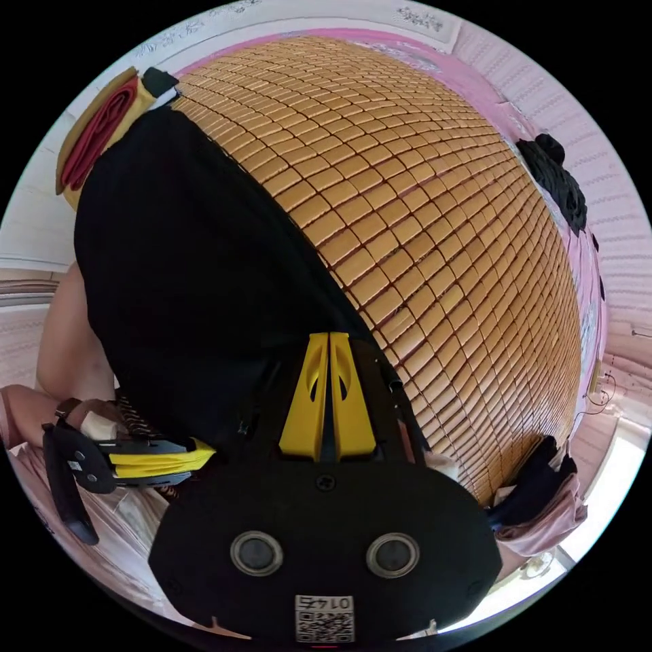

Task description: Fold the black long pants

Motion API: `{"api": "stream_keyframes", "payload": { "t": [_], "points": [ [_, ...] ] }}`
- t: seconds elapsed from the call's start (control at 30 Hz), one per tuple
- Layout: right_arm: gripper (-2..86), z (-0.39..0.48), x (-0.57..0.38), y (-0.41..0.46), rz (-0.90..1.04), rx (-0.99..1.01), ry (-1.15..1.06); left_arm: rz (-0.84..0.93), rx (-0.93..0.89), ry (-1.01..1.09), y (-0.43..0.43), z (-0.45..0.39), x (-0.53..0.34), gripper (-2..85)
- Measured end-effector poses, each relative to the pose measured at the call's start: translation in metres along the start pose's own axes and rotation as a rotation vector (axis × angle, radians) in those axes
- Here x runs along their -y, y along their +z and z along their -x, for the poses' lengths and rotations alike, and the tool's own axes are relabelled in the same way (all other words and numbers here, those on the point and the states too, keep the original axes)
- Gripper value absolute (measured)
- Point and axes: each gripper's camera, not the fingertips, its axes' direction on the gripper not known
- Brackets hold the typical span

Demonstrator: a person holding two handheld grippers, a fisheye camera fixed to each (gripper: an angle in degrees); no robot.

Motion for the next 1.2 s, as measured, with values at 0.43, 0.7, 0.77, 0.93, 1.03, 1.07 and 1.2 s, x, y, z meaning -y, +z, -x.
{"api": "stream_keyframes", "payload": {
  "t": [0.43,0.7,0.77,0.93,1.03,1.07,1.2],
  "points": [
    [-0.6,0.022,0.022,-0.011,0.103,0.000,-0.077,0.024,-0.205,-0.049,-0.010,0.031,-0.001,-1.0],
    [-0.9,-0.007,-0.149,-0.067,-0.407,-0.329,0.179,-0.004,-0.247,-0.069,-0.011,0.036,-0.007,-1.0],
    [-0.9,-0.042,-0.245,-0.061,-0.396,-0.306,0.433,-0.026,-0.237,-0.092,-0.018,0.040,-0.007,-1.0],
    [0.0,-0.064,-0.477,-0.042,-0.543,-0.270,0.872,-0.085,-0.182,-0.176,-0.041,0.050,-0.003,-1.0],
    [4.5,-0.067,-0.592,-0.012,-0.557,-0.147,1.197,-0.103,-0.147,-0.255,-0.054,0.063,-0.003,-1.0],
    [7.8,-0.066,-0.624,0.003,-0.572,-0.100,1.285,-0.111,-0.136,-0.296,-0.059,0.070,-0.005,-1.0],
    [11.6,-0.062,-0.676,0.044,-0.638,-0.032,1.394,-0.101,-0.066,-0.394,-0.075,0.096,-0.010,-1.0]
  ]
}}
